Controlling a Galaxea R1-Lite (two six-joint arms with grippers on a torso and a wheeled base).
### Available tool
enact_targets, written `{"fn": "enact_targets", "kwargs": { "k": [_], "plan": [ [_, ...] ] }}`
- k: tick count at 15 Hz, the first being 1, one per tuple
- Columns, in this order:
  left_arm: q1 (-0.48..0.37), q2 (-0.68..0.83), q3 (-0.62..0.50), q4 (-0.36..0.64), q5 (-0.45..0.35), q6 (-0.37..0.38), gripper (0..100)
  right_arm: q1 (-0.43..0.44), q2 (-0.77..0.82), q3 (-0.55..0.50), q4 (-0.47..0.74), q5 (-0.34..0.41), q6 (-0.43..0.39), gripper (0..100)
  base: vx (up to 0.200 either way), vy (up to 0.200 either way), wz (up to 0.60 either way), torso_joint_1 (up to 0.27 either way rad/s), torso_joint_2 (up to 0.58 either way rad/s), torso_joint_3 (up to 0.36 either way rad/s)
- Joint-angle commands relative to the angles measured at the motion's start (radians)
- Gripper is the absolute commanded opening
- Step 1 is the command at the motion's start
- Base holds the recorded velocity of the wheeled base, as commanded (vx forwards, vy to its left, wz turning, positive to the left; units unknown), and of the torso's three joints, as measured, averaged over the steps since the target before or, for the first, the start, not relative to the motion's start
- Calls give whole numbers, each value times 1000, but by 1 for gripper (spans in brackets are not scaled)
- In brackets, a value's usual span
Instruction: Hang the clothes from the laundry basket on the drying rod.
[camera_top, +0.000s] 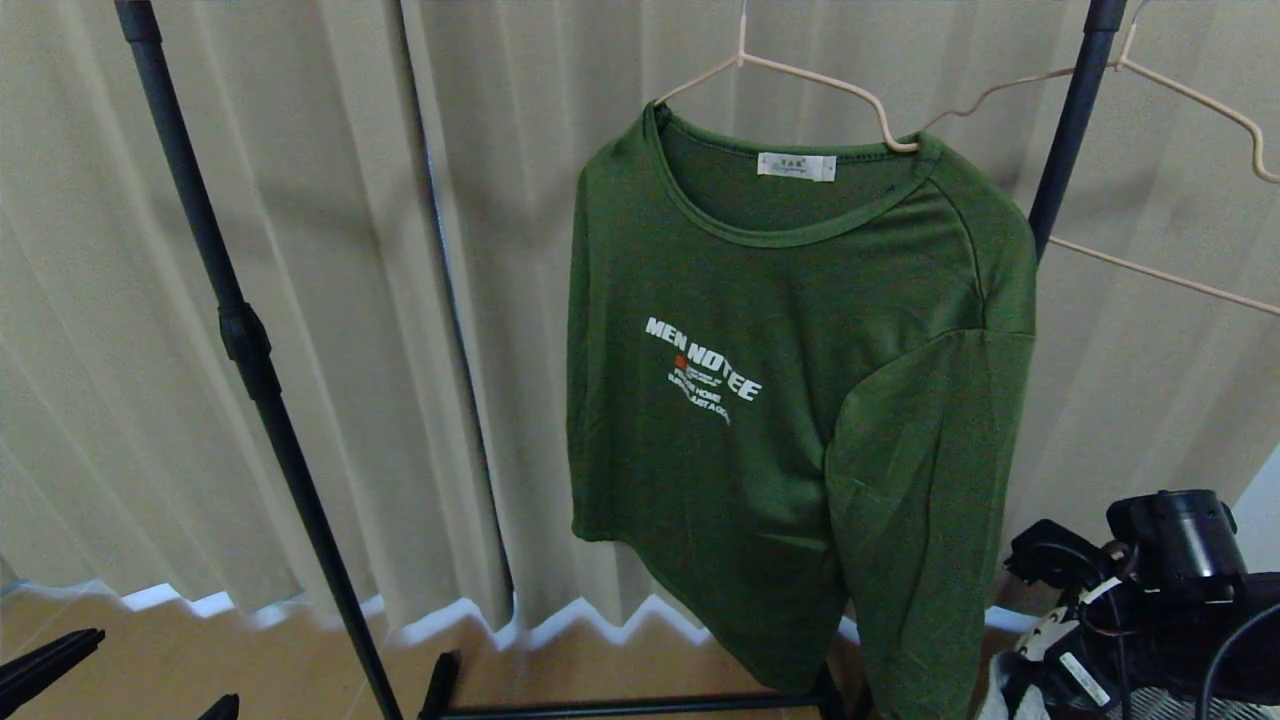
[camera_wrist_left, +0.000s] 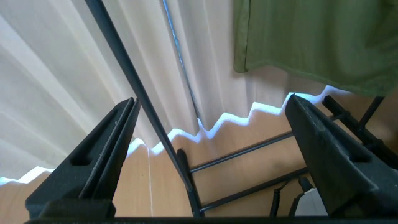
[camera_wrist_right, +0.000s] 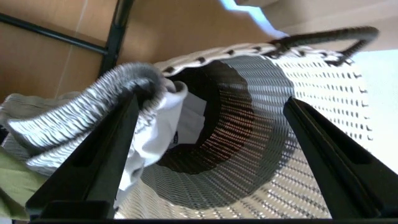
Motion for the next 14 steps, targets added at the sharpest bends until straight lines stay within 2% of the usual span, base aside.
{"fn": "enact_targets", "kwargs": {
  "k": [1, 4, 12, 13, 14],
  "plan": [
    [0, -2, -1, 0, 0, 0, 100, 4, 68, -22, -1, 2, 1, 100, 0, 0, 0, 0, 0, 0],
    [0, -16, -4, 0, 1, 0, 100, -9, 154, -73, -1, 2, 2, 100, 0, 0, 0, 0, 0, 0],
    [1, -25, -6, 0, 1, 0, 100, -13, 224, -74, -1, 19, 4, 100, 0, 0, 0, 0, 0, 0],
    [1, -26, -6, 0, 1, -3, 100, -13, 223, -73, -1, 29, 4, 0, 0, 0, 0, 0, 0, 0],
    [1, -28, -6, 0, 1, -3, 100, -13, 218, -73, -1, 35, 4, 0, 0, 0, 0, 0, 0, 0]
  ]
}}
